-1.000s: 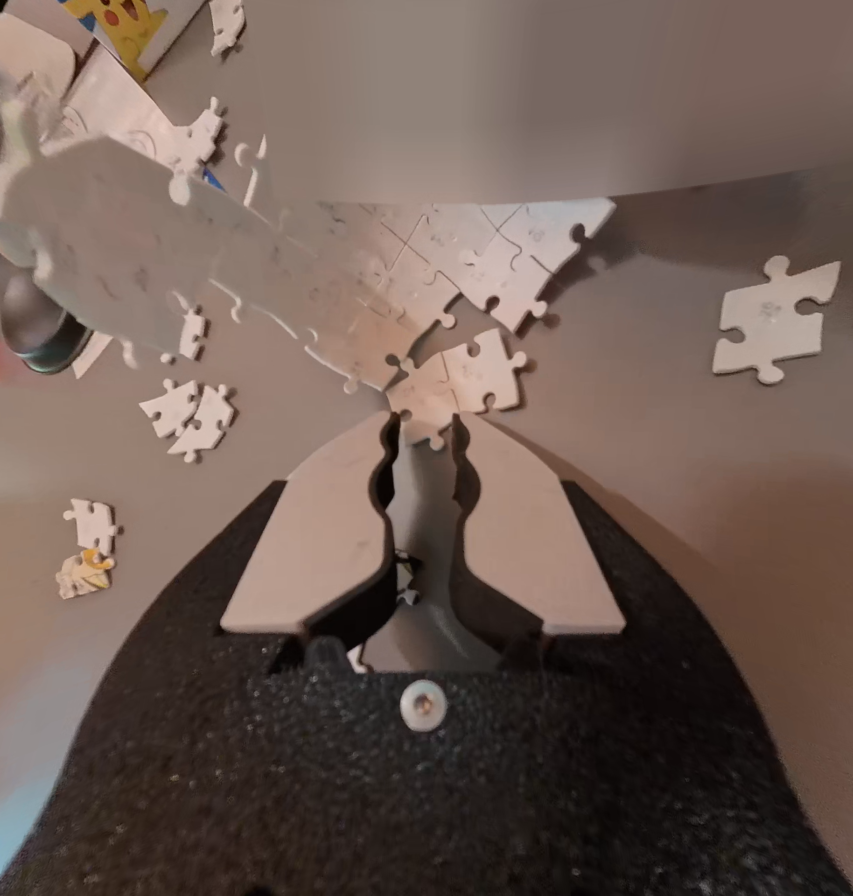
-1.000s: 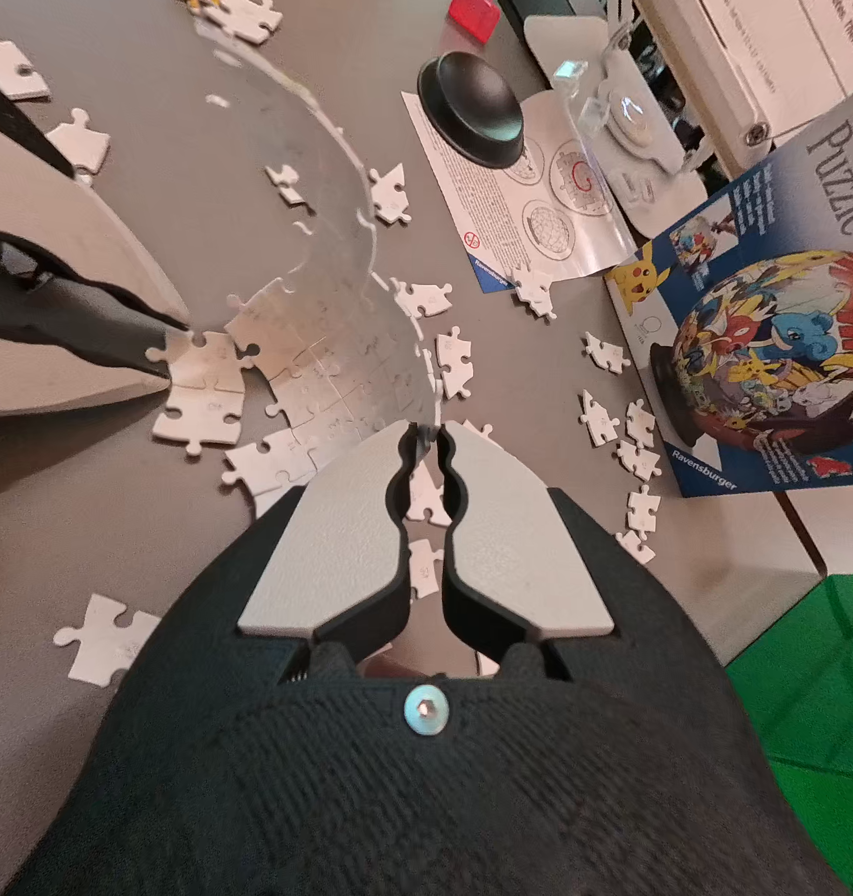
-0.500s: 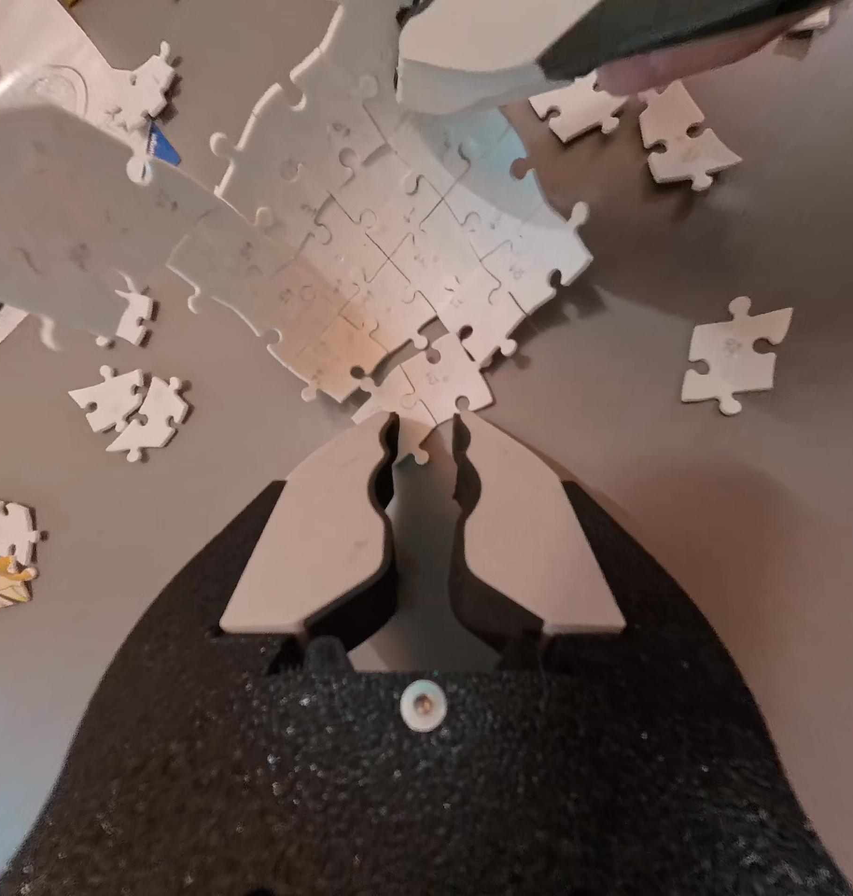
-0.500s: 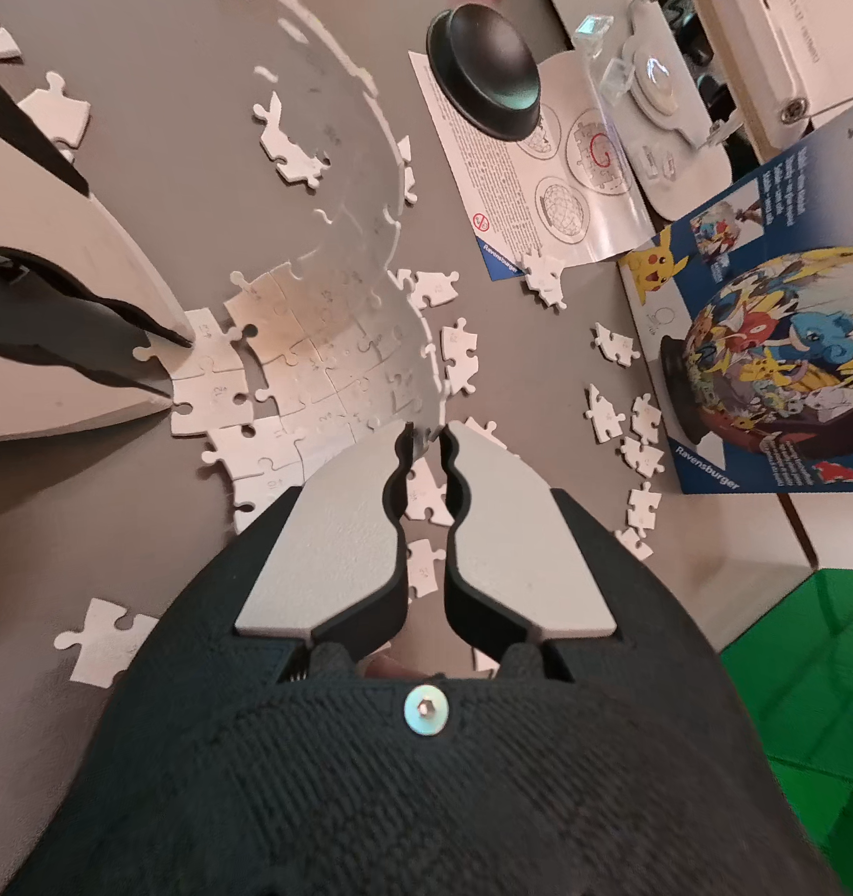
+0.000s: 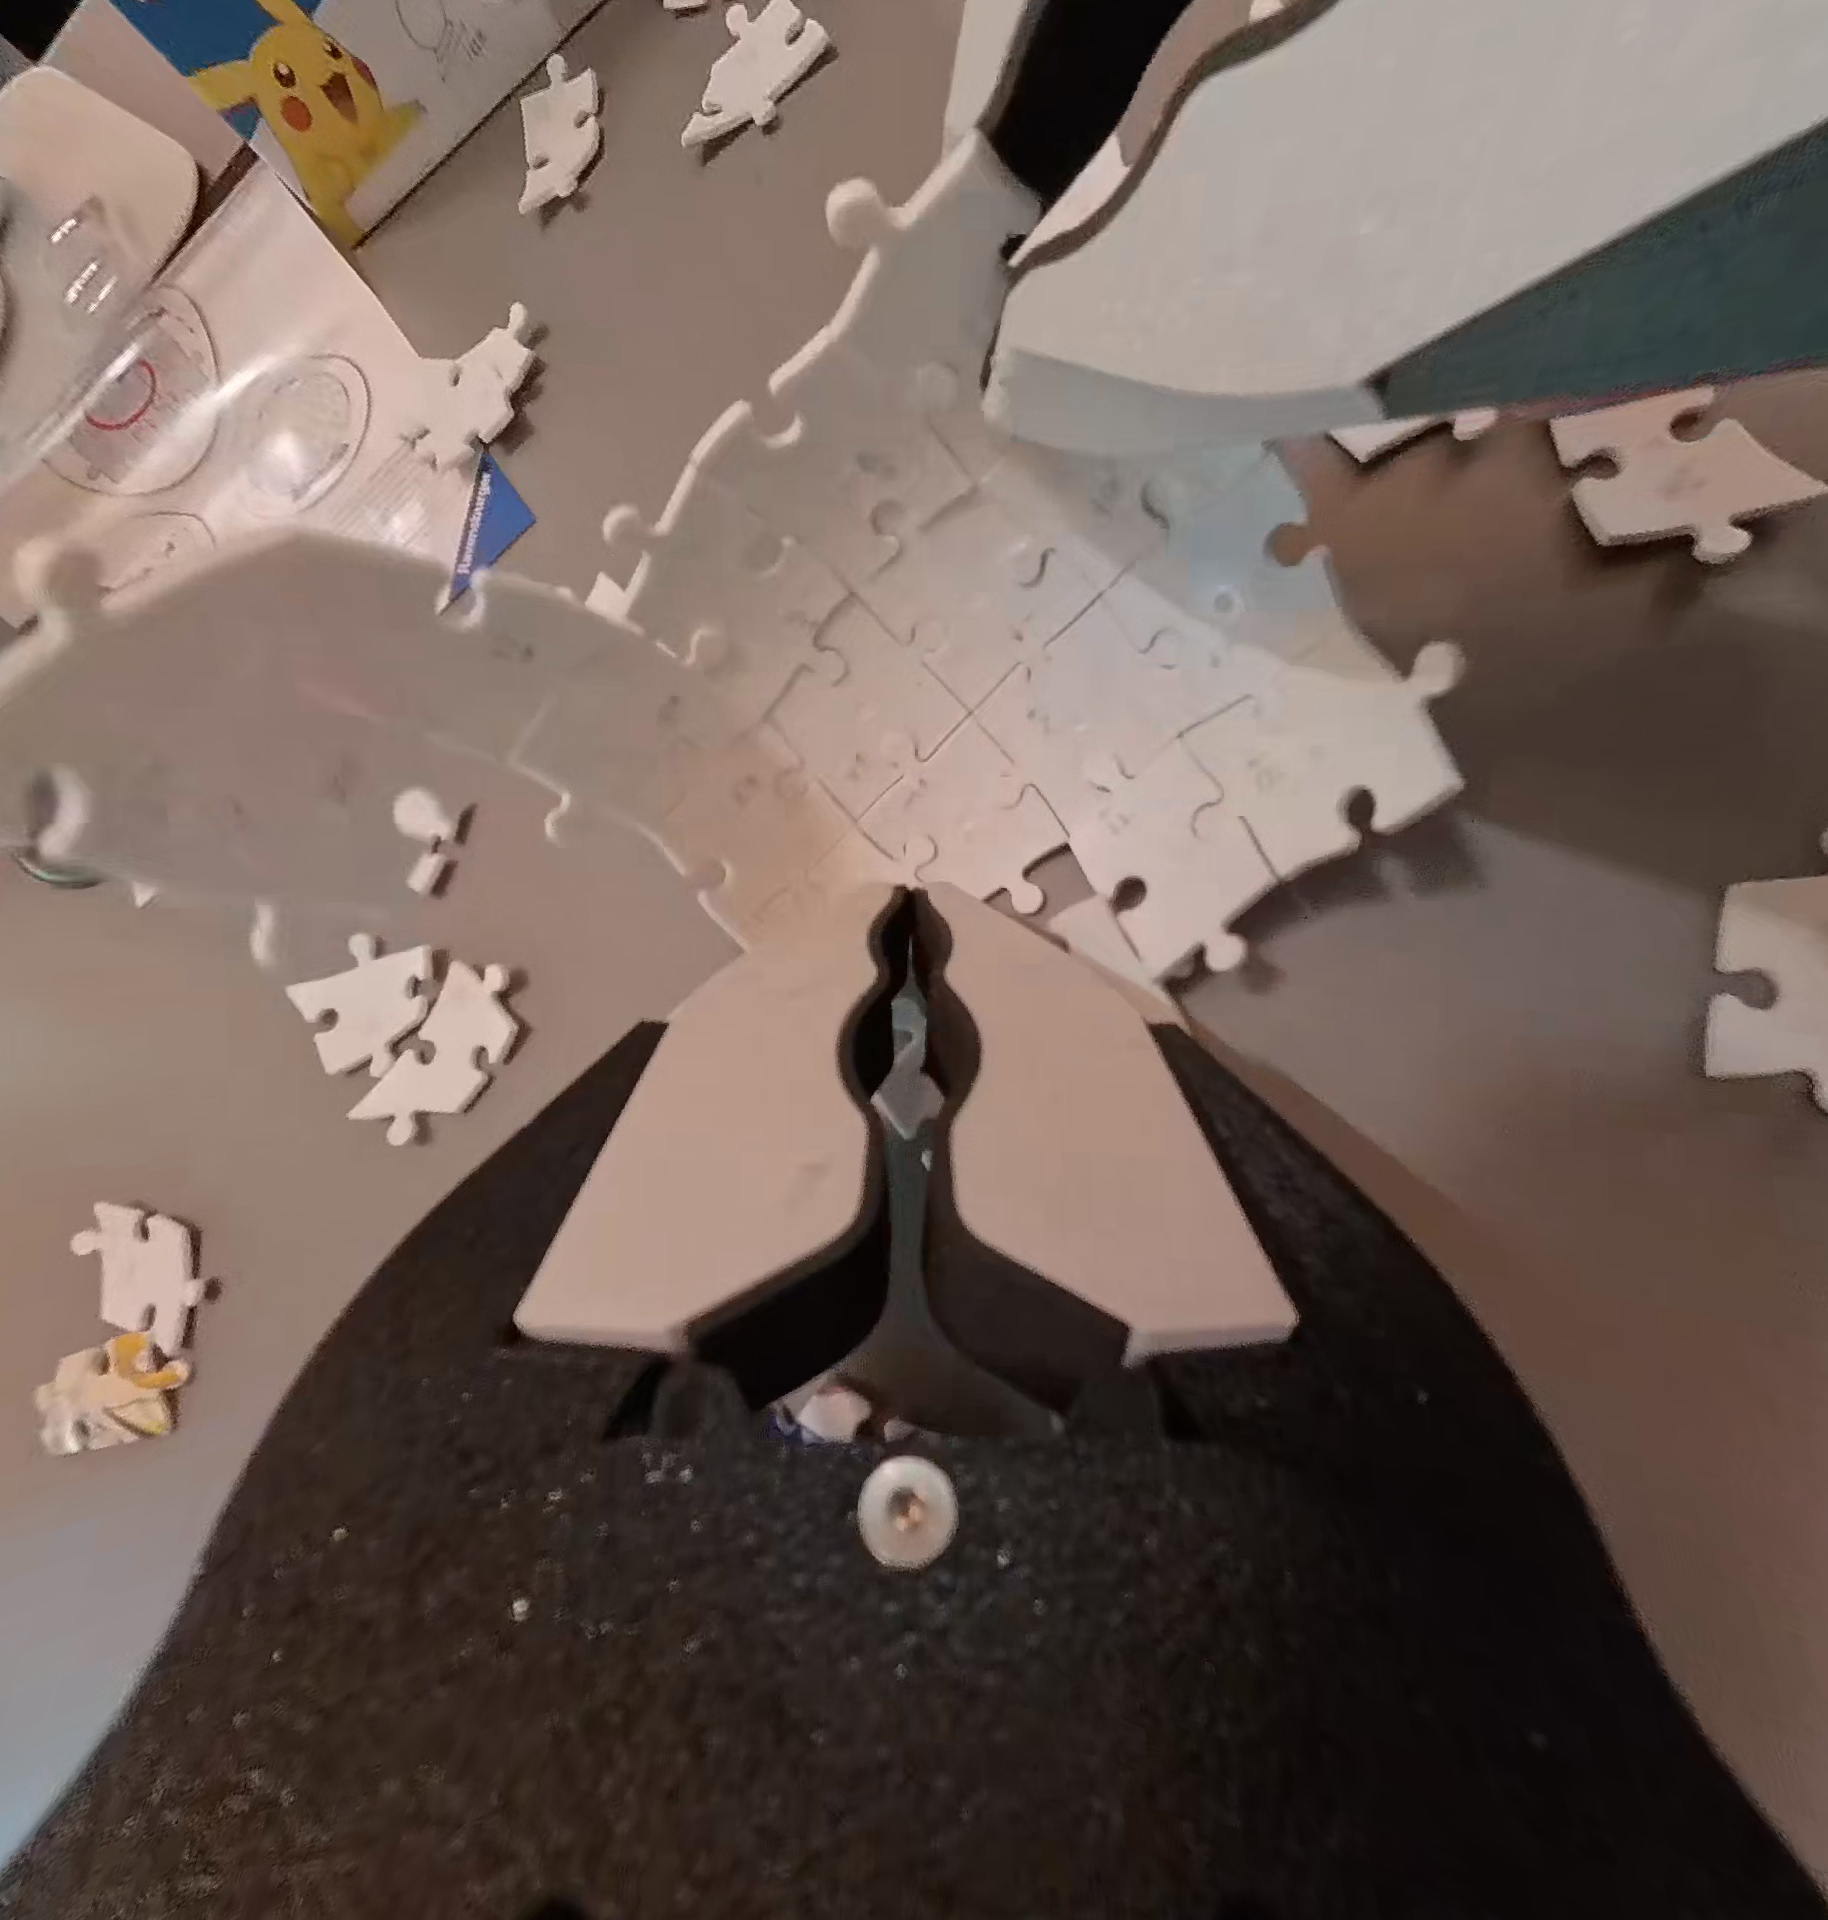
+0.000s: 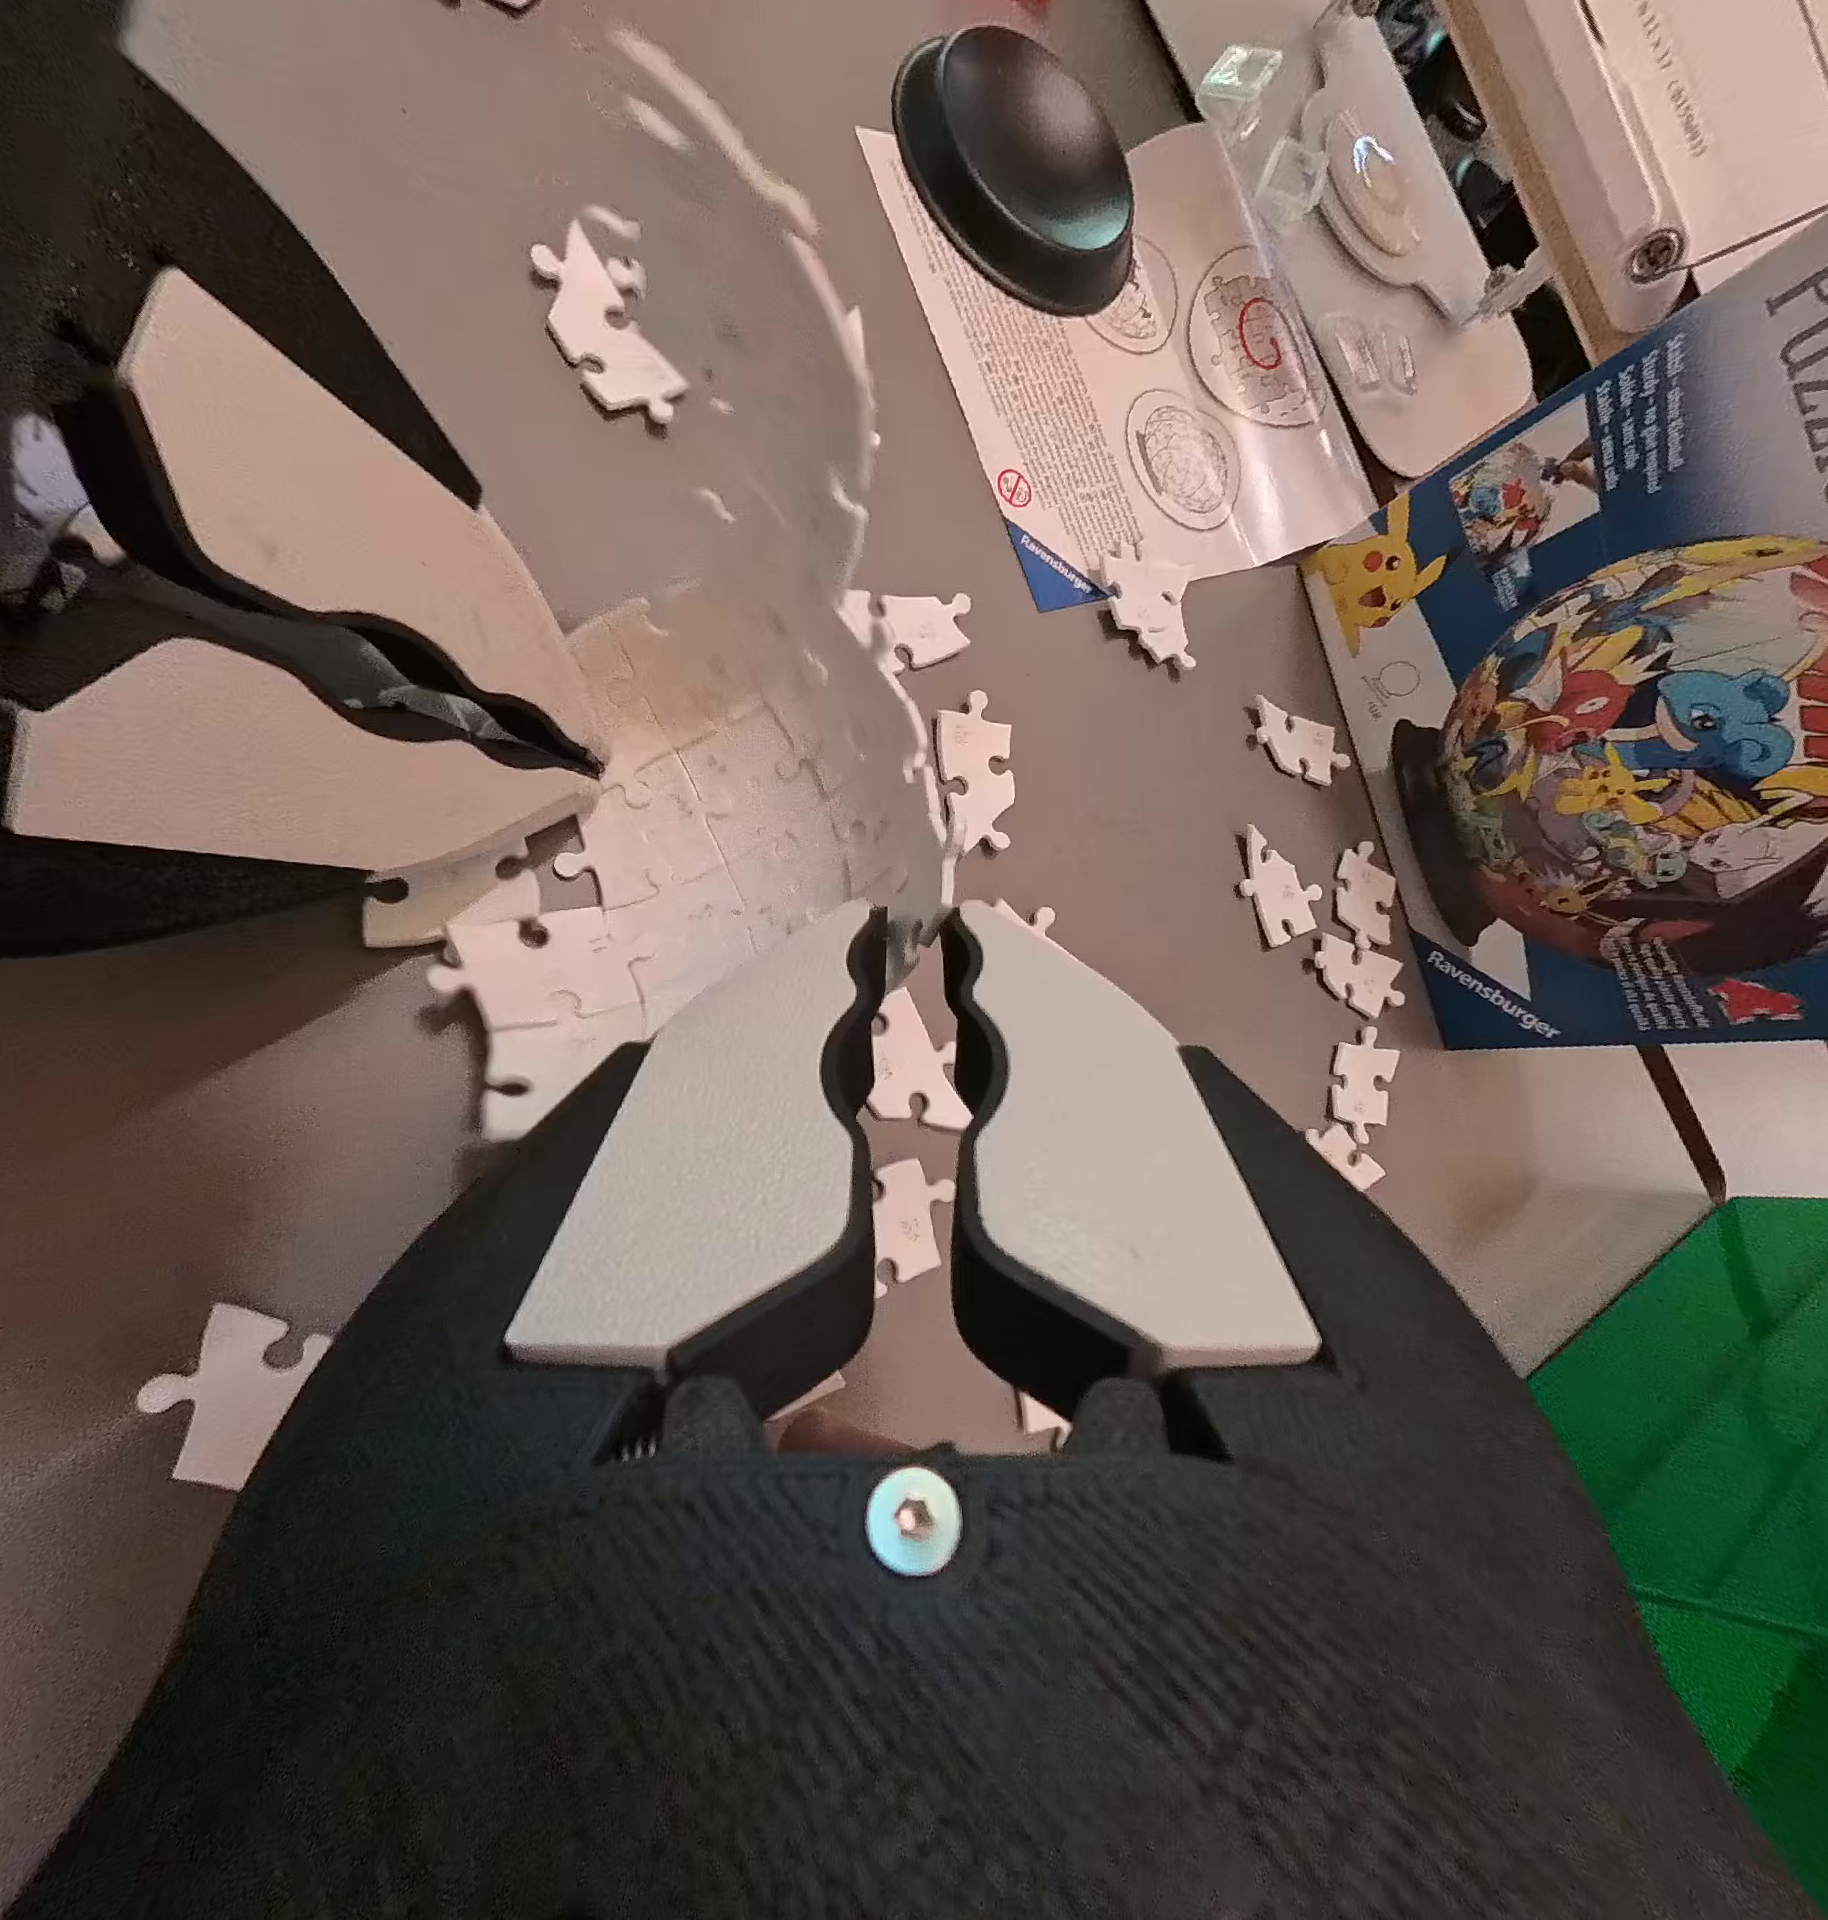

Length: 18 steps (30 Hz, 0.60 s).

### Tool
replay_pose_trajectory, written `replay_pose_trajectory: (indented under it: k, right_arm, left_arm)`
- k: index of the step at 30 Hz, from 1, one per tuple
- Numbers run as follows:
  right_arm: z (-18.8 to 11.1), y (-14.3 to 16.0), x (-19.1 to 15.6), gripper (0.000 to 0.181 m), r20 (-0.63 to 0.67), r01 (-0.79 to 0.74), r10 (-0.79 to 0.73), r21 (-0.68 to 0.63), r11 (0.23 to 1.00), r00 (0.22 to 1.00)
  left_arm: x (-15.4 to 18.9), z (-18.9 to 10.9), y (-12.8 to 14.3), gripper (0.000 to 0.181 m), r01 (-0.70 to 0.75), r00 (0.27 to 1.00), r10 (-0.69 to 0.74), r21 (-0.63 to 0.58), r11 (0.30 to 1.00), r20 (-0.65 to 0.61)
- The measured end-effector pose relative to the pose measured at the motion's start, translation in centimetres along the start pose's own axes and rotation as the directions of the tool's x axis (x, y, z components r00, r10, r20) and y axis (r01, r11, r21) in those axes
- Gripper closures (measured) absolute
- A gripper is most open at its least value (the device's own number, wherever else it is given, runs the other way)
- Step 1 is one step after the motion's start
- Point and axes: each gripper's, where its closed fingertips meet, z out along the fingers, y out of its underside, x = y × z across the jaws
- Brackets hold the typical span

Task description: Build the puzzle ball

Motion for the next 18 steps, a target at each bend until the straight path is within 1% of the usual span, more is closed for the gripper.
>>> replay_pose_trajectory:
  k: [4, 9, 12, 15, 18]
  right_arm:
    - [0.1, -0.1, 0.0, 0.171, -0.001, 0.010, -0.010, 0.011, 1.000, 1.000]
    - [0.0, -0.5, 0.0, 0.171, -0.009, 0.058, -0.057, 0.020, 0.998, 0.998]
    - [-0.1, -0.6, -0.1, 0.171, -0.015, 0.088, -0.088, 0.017, 0.996, 0.996]
    - [-0.2, -0.8, -0.1, 0.171, -0.026, 0.113, -0.113, 0.017, 0.993, 0.993]
    - [-0.2, -1.2, -0.2, 0.172, -0.037, 0.131, -0.130, 0.024, 0.991, 0.991]
  left_arm:
    - [0.0, 0.0, 0.1, 0.181, 0.017, 1.000, -0.017, -0.009, 1.000, -0.017]
    - [-0.3, -0.3, 0.1, 0.179, 0.033, 0.999, -0.033, -0.003, 0.999, -0.011]
    - [-0.5, -1.8, -0.5, 0.181, 0.055, 0.998, -0.054, 0.064, 0.996, -0.016]
    - [-0.2, -2.7, 0.5, 0.181, -0.017, 0.999, 0.019, 0.054, 0.998, -0.031]
    - [0.5, -2.5, 1.5, 0.178, -0.107, 0.993, 0.109, 0.043, 0.993, -0.046]
